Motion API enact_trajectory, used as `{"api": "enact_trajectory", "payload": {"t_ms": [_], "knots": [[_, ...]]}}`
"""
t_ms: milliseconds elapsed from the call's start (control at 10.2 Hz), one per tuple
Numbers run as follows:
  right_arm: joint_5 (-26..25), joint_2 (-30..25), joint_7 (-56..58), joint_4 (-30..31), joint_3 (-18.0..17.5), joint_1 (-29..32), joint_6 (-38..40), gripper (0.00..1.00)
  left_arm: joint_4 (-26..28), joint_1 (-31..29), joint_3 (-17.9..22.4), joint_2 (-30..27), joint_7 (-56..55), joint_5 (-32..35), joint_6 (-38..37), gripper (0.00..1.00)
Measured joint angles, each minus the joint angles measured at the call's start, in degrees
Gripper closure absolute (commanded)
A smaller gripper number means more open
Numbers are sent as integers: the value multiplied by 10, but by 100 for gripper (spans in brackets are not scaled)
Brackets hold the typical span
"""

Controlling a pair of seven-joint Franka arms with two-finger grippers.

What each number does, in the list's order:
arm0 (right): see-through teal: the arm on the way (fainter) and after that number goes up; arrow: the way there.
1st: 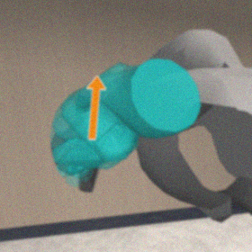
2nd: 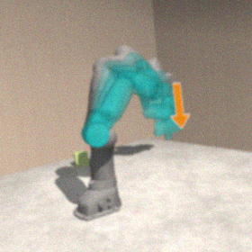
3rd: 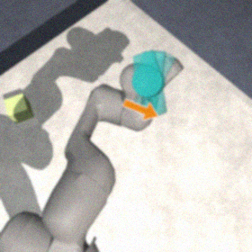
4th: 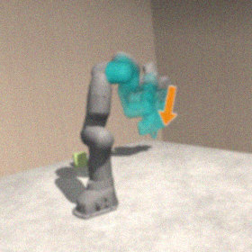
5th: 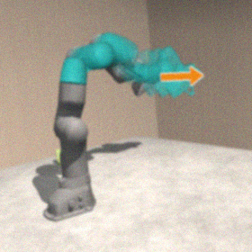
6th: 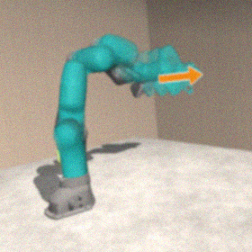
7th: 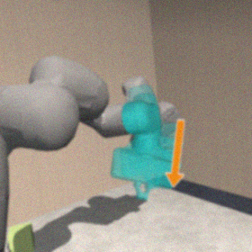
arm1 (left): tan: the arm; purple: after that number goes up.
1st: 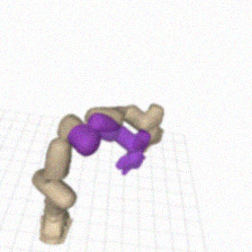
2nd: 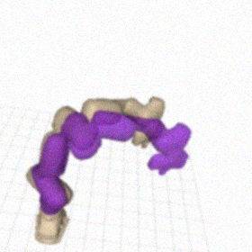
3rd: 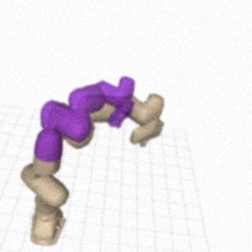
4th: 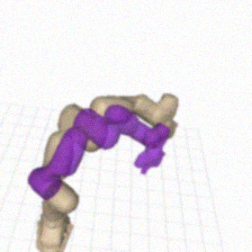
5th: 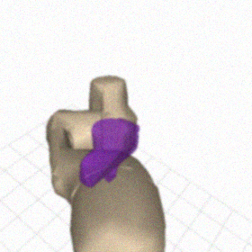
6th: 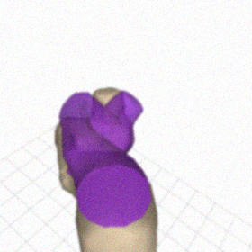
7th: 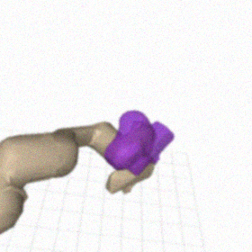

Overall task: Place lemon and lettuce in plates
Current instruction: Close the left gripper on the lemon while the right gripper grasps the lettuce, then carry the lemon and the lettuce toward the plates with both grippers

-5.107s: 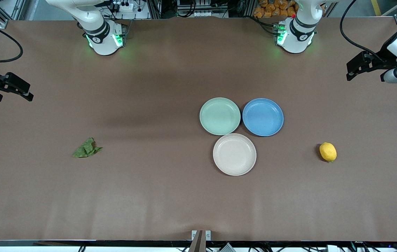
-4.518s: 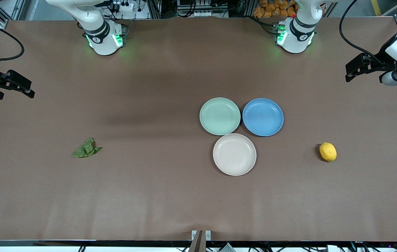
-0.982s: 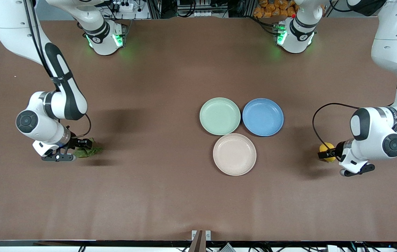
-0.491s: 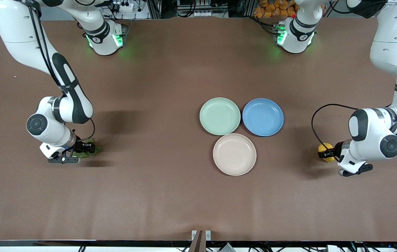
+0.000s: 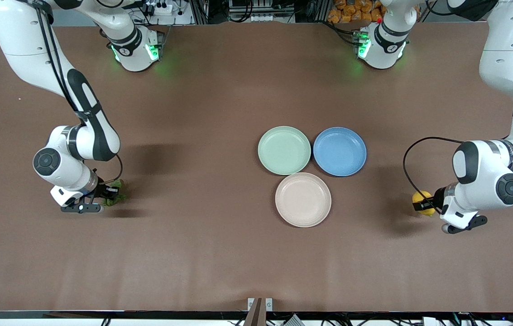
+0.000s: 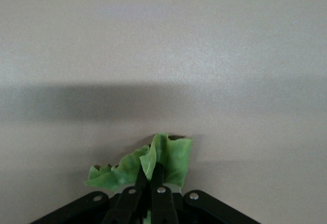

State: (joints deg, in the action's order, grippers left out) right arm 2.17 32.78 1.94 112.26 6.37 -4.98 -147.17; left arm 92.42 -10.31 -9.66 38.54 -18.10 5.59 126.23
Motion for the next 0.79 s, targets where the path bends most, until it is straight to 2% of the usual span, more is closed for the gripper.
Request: {"api": "enact_trajectory", "payload": {"t_ms": [393, 589, 786], "knots": [[25, -35, -25, -87, -11, -7, 179, 100, -17, 56, -13, -4, -105, 0, 0, 100], [31, -49, -98, -128, -17, -39, 244, 100, -21, 96, -15, -6, -168, 0, 0, 100], [38, -50, -203, -160, -20, -94, 271, 100, -26, 134, -16, -6, -223, 0, 0, 100]]}}
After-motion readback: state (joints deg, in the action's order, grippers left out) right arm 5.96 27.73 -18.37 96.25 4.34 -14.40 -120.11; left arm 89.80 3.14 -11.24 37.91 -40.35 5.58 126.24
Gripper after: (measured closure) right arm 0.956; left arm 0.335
